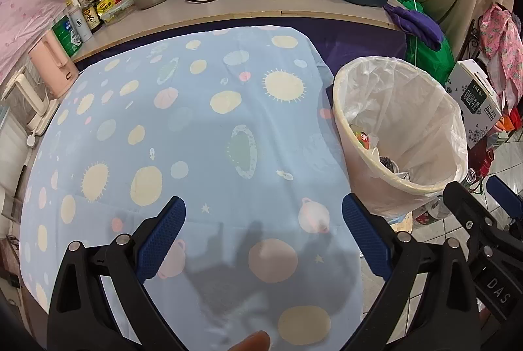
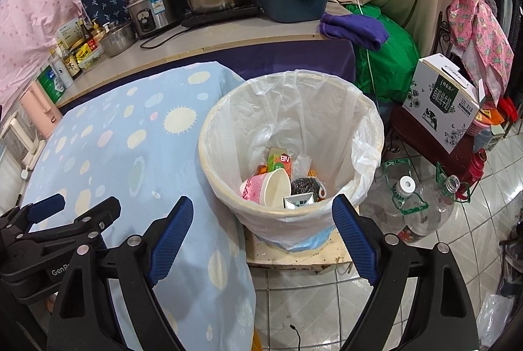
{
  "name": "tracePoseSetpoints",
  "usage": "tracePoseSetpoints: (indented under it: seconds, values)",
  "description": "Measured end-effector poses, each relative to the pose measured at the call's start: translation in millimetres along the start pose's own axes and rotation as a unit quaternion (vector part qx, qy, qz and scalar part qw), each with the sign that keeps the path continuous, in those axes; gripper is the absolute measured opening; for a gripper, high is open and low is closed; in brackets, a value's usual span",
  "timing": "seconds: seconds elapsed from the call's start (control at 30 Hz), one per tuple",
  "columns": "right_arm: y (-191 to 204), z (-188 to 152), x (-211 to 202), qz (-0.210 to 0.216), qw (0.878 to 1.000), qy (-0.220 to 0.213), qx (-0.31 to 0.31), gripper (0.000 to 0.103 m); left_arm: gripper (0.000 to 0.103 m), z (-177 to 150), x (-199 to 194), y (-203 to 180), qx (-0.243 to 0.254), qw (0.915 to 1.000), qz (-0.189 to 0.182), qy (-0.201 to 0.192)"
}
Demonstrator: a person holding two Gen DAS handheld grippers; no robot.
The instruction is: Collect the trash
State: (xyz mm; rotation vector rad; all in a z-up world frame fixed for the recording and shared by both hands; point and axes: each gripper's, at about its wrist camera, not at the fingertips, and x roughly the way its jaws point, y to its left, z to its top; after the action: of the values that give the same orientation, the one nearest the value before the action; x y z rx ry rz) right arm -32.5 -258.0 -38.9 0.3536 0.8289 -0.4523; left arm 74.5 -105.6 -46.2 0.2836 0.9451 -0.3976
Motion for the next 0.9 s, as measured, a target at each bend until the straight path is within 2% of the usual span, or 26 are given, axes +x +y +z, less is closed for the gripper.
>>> tracePoseSetpoints:
  seconds: [0.9]
  values:
    - [-9, -5, 2, -0.009, 1.0, 0.004, 0.008, 0.083, 0.092, -7, 0, -13, 0.017, 0.9999, 0.002, 0.002]
